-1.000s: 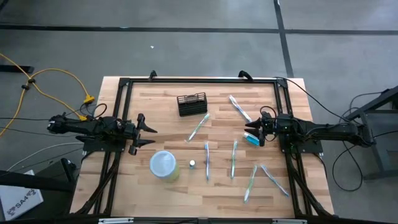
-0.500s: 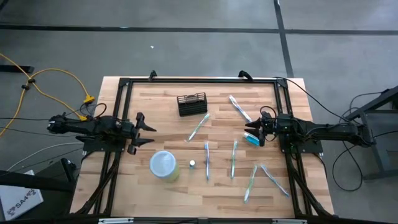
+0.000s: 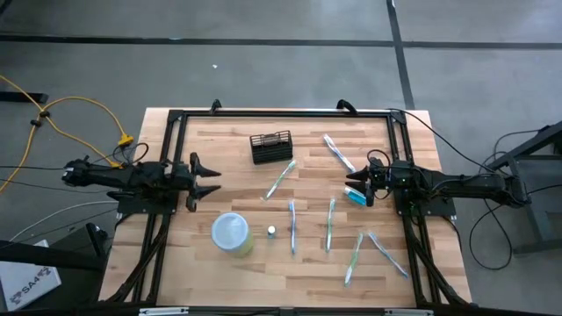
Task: Pick & Place toothbrushing station
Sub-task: Put the bottom blue mouthwash into the black mesh mesh mesh organizer
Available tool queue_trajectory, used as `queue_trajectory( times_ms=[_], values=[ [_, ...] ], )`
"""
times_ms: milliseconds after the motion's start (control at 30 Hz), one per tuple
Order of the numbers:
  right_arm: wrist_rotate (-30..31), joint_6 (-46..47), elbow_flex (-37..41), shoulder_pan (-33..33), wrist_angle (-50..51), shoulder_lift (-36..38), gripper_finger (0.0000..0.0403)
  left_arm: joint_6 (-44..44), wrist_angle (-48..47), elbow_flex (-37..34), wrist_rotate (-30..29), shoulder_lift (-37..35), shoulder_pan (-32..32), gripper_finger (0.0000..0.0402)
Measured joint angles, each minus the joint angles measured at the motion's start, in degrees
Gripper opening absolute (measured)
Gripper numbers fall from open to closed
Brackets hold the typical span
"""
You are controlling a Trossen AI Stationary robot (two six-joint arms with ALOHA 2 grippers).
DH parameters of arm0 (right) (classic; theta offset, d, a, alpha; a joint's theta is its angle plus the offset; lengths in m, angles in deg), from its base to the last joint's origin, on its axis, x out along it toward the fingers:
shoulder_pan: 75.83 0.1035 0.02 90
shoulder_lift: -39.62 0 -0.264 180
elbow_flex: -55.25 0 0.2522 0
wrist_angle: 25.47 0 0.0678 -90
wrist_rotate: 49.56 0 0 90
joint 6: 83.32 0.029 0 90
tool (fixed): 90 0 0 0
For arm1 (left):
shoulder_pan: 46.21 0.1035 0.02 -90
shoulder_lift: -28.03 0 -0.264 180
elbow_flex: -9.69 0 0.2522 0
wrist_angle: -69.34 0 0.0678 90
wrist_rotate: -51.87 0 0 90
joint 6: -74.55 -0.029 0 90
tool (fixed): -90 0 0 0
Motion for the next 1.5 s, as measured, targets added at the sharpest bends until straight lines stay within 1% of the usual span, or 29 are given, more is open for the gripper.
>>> queue_trajectory(
  times_ms=[100,200,333,500,633,800,867,967,1067,1367,1500],
  values=[
    [0.00,0.02,-0.01,0.00,0.00,0.02,0.0135,-1.21,-1.16,5.30,-1.64,8.31,0.02,0.0195],
    [-0.01,0.01,-0.02,0.00,0.00,0.02,0.0135,-1.32,-1.95,12.16,-1.97,18.15,0.02,0.0195],
    [0.00,0.00,0.00,0.00,0.00,0.00,0.0135,-1.03,-5.30,22.37,-2.30,32.58,0.33,0.0195],
    [-0.02,0.00,-0.02,0.00,0.00,0.01,0.0135,-2.06,-12.55,36.35,-2.10,47.87,3.53,0.0195],
    [-0.02,0.00,0.00,0.00,0.00,0.02,0.0135,-3.02,-17.72,45.60,0.95,56.97,7.17,0.0195],
    [0.00,0.02,0.00,0.00,0.00,0.01,0.0135,0.72,-24.30,53.74,7.80,65.81,10.29,0.0195],
    [-0.01,0.01,-0.02,0.00,0.00,0.01,0.0135,1.11,-26.32,55.80,8.66,68.52,10.40,0.0195],
    [-0.02,0.02,-0.02,0.00,0.00,0.02,0.0135,1.29,-28.08,59.39,8.43,71.75,9.83,0.0195],
    [0.00,0.02,0.00,0.00,0.00,0.00,0.0135,2.54,-32.86,64.07,8.32,75.36,8.98,0.0195],
    [0.00,0.02,0.00,0.00,-0.20,0.02,0.0135,10.03,-51.29,85.52,7.80,89.61,6.47,0.0195],
    [0.02,0.01,-0.01,0.00,-0.31,0.02,0.0135,14.43,-57.59,92.13,7.82,94.93,5.16,0.0195]
  ],
)
